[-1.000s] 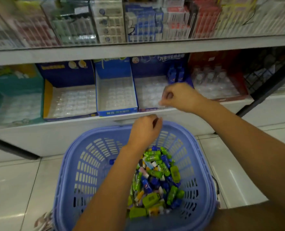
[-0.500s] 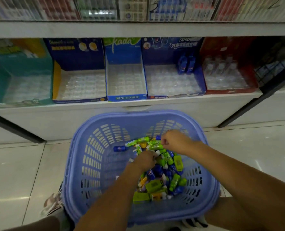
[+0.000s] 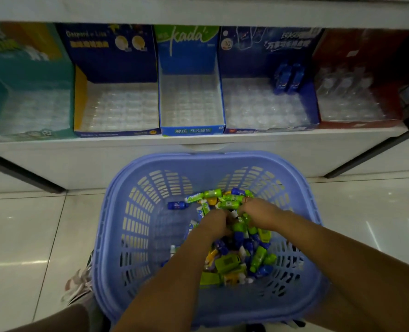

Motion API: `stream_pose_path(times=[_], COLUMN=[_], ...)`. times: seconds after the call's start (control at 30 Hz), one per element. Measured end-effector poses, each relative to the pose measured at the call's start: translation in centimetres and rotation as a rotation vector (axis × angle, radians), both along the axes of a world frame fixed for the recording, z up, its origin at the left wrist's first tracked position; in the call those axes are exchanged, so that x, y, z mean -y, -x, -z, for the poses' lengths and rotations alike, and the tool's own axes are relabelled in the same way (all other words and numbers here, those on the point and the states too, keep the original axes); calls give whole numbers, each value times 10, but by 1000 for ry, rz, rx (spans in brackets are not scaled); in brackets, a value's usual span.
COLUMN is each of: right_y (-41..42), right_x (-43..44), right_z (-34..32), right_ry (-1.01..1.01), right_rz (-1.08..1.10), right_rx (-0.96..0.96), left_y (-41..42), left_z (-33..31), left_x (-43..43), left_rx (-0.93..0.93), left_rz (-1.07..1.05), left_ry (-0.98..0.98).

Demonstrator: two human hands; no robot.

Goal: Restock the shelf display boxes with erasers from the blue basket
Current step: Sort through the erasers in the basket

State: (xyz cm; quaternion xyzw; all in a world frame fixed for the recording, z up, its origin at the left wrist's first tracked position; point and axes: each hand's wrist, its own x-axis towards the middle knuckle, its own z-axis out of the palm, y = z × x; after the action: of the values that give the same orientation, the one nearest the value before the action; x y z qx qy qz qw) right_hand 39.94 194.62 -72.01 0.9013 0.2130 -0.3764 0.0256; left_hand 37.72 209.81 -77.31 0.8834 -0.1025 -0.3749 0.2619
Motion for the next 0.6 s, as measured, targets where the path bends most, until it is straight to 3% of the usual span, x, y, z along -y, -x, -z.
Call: stream_pose_path(times=[0.13, 0.37, 0.5, 0.6], right_y=[-1, -13, -30, -35], right_x=[3, 11, 15, 20], right_z=[-1, -57, -139, -196], right_ry=[-92, -187, -429, -625], right_rz=[145, 234, 257, 285], right_rx=[-69, -163, -135, -69], left_y=[-6, -31, -50, -56], left_z=[-6, -60, -125, -176], left_x=[-10, -31, -32, -29], left_rx=[-85, -171, -35, 80], left_rz=[-196, -212, -98, -85], left_ry=[116, 150, 51, 96])
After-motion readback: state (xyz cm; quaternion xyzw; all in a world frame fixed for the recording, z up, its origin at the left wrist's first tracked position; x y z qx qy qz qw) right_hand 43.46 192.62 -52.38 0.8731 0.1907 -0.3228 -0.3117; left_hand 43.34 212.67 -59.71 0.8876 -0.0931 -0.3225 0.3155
